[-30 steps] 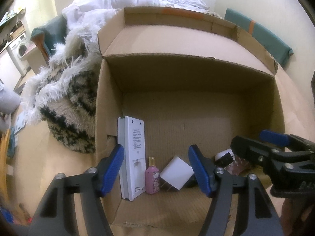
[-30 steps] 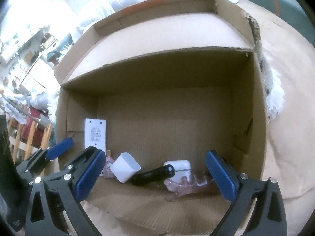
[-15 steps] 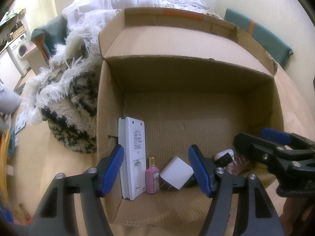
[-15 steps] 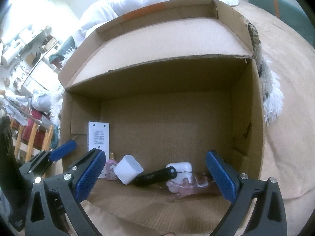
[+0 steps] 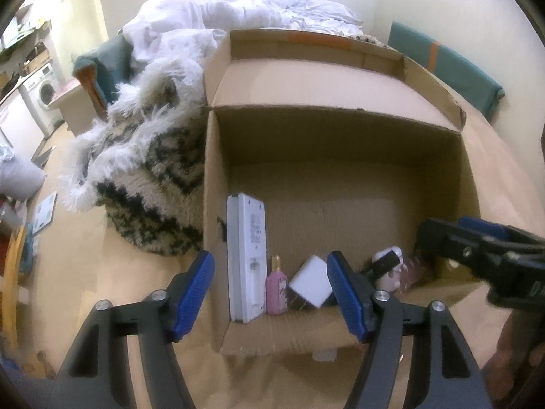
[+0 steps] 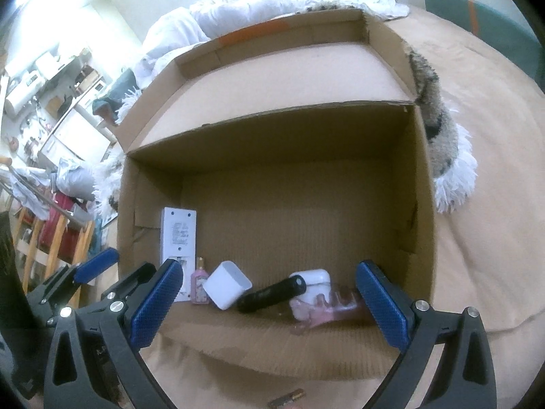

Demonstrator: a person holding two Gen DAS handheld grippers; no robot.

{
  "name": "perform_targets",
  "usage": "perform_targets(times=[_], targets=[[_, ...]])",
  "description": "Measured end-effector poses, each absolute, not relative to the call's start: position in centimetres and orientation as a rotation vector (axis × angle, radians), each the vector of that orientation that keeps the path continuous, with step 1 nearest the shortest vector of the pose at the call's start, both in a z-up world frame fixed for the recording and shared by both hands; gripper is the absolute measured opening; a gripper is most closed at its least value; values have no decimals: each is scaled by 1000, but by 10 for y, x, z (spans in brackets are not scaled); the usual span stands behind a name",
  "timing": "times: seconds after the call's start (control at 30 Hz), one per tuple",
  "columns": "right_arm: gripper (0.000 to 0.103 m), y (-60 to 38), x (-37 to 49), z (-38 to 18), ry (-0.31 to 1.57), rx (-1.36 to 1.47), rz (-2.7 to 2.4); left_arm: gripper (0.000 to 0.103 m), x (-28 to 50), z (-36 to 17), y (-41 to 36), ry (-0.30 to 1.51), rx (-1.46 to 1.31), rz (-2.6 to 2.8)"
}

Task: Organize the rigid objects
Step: 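Withdraw both tools from the box toward the remaining items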

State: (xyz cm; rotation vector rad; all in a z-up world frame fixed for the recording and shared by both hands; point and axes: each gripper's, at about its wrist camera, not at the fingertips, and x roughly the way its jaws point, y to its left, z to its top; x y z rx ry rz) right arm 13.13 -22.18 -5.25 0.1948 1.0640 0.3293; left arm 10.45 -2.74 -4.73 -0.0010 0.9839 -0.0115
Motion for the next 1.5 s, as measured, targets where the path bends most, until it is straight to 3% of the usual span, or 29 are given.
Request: perform_targets(times=[0.6, 1.1, 1.5], targets=[[103, -231, 51, -57, 1105, 195, 311, 66, 51, -44, 8, 1040, -95, 27], [103, -227, 58, -122, 1374, 71, 177, 66, 69, -102, 38, 1272, -244, 102], [103, -224, 62, -132, 1408, 48, 204, 66, 93, -137, -24, 1316, 60, -24]])
